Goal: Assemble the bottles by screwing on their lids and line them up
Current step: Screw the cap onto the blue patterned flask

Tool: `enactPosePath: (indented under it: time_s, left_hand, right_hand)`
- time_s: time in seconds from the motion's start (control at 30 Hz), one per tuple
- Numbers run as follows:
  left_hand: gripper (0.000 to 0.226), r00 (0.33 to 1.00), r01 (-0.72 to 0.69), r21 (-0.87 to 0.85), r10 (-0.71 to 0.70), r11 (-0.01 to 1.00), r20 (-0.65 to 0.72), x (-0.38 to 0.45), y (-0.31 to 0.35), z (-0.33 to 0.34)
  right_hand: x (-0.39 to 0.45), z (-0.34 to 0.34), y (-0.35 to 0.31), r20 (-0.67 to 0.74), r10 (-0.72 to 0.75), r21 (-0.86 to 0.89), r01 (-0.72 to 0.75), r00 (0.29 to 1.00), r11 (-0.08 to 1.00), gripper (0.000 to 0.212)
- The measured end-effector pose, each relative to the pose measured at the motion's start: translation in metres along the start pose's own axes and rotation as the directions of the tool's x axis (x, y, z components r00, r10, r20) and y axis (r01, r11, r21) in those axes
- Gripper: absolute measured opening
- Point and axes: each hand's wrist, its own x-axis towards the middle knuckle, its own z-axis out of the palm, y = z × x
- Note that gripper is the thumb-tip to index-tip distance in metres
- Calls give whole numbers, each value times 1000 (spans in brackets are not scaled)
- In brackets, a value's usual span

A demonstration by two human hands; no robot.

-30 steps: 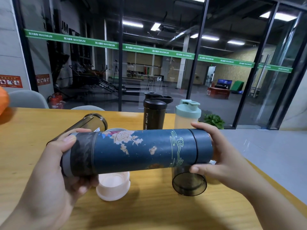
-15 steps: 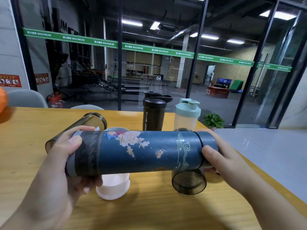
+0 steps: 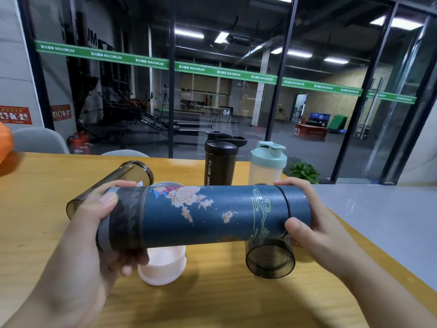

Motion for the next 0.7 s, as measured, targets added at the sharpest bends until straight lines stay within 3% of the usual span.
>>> enactPosePath:
  time_s: [0.17,0.37,0.53,0.7]
  left_hand:
    - [39,1000,7,26,-7,1000,21,-1,0,0]
    - [22,990,-107,73,100,992,100,-3,0,-1]
    - [29,979,-163,73,152,984,136,-4,1,-2]
    - [31,981,-152,59,144,987,127,-5,-1,0]
  right_hand:
    - [0,0,4,-11,10,-9,-10,1000,1000,38]
    - [3,0,8,-41,170,92,-166,985,982,38]
    - [12,1,17,-133,318,139,-300,939,944,22]
    - [12,-2,12,-89,335,191,-314,938,930,26]
